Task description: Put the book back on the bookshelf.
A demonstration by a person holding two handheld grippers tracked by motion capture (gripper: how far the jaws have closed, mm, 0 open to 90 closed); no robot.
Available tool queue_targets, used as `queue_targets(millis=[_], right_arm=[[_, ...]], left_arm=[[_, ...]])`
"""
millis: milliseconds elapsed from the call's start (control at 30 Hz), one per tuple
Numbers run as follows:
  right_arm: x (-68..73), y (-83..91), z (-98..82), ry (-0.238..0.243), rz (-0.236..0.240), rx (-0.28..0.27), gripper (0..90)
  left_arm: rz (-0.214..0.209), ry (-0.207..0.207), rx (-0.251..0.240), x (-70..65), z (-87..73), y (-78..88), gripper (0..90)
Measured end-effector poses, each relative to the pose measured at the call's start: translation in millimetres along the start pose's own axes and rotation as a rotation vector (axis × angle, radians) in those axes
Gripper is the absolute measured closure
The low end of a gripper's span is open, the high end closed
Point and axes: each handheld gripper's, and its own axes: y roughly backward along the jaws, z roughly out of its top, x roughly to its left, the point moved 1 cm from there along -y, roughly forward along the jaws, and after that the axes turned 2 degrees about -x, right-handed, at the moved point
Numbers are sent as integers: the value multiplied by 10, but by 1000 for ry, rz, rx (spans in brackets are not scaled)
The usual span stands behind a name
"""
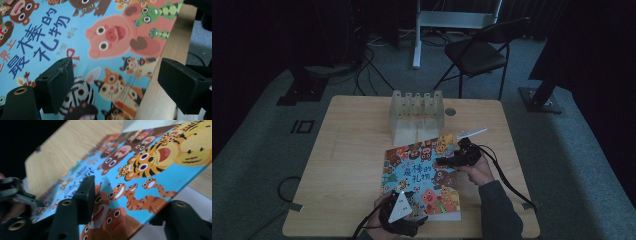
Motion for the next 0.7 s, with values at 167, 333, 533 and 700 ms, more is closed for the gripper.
queue_targets(millis=[167, 333, 533, 700], right_arm=[[55, 24, 50, -6, 1, -39, 574], [175, 57, 141, 15, -2, -73, 624], [330, 80, 247, 41, -46, -56, 629], [403, 97, 257, 44, -66, -75, 639]], left_arm=[[2, 16, -8, 99, -30, 164, 147], [35, 61, -32, 257, -54, 289, 151], [57, 102, -56, 401, -69, 390, 151], [82, 140, -54, 529, -119, 431, 151]])
